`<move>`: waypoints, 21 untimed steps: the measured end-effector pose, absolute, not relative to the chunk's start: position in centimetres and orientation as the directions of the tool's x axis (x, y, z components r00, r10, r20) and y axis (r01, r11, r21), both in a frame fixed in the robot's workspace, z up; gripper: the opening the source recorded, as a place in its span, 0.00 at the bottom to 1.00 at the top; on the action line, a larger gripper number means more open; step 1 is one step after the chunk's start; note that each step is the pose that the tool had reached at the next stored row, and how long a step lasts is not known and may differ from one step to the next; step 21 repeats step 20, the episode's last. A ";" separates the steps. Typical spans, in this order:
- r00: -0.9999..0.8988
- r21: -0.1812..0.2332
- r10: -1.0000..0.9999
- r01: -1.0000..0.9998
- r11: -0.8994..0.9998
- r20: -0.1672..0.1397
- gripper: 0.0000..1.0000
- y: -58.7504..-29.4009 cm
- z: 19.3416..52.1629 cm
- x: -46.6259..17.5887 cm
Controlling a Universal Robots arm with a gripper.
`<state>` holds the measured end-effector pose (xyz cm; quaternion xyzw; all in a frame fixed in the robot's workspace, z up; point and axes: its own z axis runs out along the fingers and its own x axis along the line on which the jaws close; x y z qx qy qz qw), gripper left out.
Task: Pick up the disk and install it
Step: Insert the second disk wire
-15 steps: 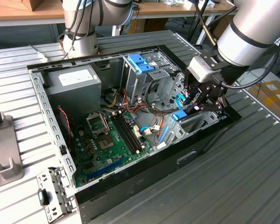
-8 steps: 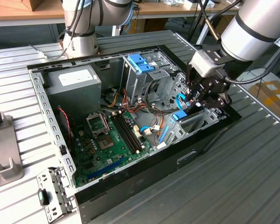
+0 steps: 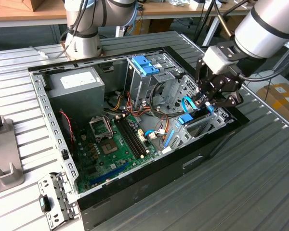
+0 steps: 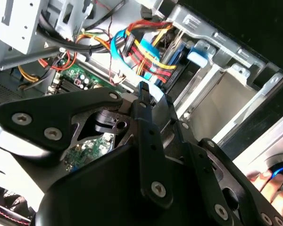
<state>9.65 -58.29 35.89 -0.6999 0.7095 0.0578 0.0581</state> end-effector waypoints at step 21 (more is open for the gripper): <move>-0.019 0.035 -0.985 -0.999 0.013 -0.172 0.29 -58.3 36.9 12.8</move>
